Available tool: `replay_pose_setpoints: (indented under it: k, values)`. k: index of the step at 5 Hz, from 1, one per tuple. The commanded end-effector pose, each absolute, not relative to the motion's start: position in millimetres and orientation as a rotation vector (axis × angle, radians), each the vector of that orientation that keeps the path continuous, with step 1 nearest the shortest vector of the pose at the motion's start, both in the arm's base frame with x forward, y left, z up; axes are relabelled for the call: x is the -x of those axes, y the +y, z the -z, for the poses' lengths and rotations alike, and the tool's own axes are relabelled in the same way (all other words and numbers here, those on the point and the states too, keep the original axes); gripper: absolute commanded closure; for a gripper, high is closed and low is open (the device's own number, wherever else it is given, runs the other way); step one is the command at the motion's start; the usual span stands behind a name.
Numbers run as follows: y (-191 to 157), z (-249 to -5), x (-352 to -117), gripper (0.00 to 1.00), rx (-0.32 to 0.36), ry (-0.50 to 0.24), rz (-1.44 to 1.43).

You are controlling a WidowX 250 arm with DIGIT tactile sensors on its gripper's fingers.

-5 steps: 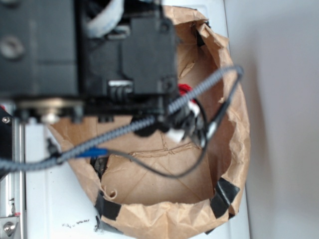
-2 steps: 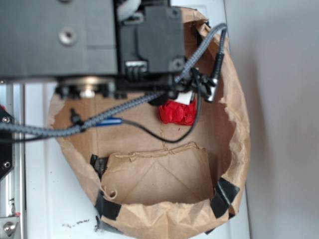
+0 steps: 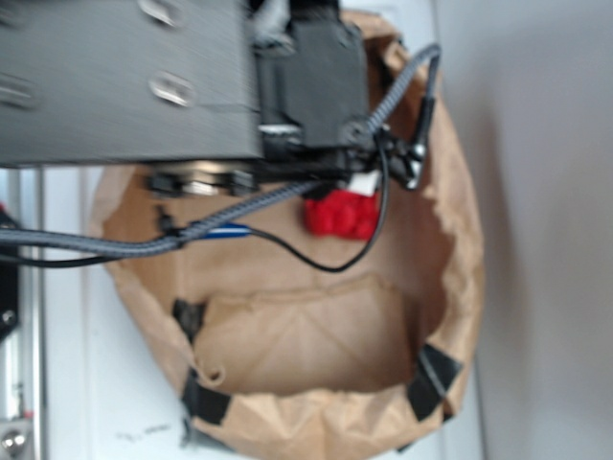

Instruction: Grab the green ball.

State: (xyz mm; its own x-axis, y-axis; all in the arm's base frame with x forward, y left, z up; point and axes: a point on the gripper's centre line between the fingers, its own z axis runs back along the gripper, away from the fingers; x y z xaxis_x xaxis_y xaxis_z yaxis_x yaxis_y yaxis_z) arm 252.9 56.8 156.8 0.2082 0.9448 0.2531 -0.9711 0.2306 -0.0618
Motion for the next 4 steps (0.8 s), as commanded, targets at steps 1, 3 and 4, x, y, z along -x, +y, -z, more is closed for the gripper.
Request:
replay_pose_setpoints:
  k: [1,3,4]
  values:
    - [62.2,-137.6,-254.4,0.0,-0.108,-0.368,-1.372]
    - [78.4,-111.4,-260.5,0.0,-0.165,-0.392,-1.4]
    - [86.7,-108.2,-253.3,0.0,-0.174,-0.394,-1.417]
